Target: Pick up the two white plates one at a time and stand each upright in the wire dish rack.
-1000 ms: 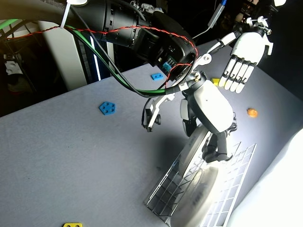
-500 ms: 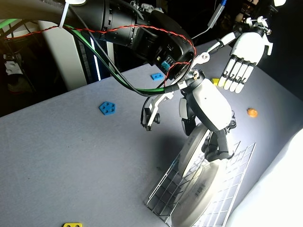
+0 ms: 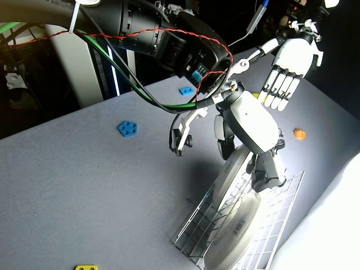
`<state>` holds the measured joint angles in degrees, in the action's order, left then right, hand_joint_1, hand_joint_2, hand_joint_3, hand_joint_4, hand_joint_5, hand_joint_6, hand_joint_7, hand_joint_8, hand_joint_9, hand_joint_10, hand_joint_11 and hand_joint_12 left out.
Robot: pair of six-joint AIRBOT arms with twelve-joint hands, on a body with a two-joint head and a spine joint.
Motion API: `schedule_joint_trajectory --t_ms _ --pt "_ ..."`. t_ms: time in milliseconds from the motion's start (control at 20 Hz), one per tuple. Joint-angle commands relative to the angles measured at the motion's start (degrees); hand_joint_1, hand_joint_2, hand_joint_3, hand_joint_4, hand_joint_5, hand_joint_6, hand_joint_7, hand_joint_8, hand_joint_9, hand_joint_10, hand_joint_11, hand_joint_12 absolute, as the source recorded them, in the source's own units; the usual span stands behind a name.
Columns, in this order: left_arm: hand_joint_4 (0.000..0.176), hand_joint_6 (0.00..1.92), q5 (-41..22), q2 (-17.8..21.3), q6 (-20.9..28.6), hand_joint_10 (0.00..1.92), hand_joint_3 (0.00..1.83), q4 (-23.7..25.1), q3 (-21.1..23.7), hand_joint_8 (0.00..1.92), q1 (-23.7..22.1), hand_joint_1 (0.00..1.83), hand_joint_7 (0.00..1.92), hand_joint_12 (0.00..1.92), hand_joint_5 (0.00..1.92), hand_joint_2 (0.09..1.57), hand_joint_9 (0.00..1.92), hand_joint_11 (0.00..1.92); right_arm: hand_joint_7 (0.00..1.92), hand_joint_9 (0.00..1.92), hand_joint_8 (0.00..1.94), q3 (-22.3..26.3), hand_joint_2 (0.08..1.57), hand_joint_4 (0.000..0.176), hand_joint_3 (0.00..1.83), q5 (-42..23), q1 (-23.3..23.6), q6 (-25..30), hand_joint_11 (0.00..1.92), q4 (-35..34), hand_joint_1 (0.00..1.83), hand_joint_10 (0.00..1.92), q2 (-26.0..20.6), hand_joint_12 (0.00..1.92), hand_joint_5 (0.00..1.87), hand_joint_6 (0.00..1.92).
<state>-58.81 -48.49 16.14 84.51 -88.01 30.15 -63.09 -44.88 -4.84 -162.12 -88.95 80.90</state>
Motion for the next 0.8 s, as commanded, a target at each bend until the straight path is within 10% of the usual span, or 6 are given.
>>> schedule_joint_trajectory --t_ms 0,750 --pt "0.0 0.0 -1.9 0.2 0.0 0.0 0.0 -3.8 0.0 0.0 -0.7 0.0 0.0 0.0 0.0 1.03 0.0 0.0 0.77 0.75 0.0 0.5 1.03 0.0 0.0 -0.4 1.2 0.1 0.31 5.1 1.11 0.0 -0.4 1.06 0.72 0.0" --pt "0.0 0.0 -1.9 0.3 0.0 0.0 0.0 -3.8 0.2 0.0 -0.7 0.0 0.0 0.0 0.0 1.02 0.0 0.0 0.6 0.59 0.0 1.7 1.03 0.0 0.01 -0.4 1.5 -0.2 0.16 5.5 0.99 0.0 -2.8 1.11 0.55 0.0"
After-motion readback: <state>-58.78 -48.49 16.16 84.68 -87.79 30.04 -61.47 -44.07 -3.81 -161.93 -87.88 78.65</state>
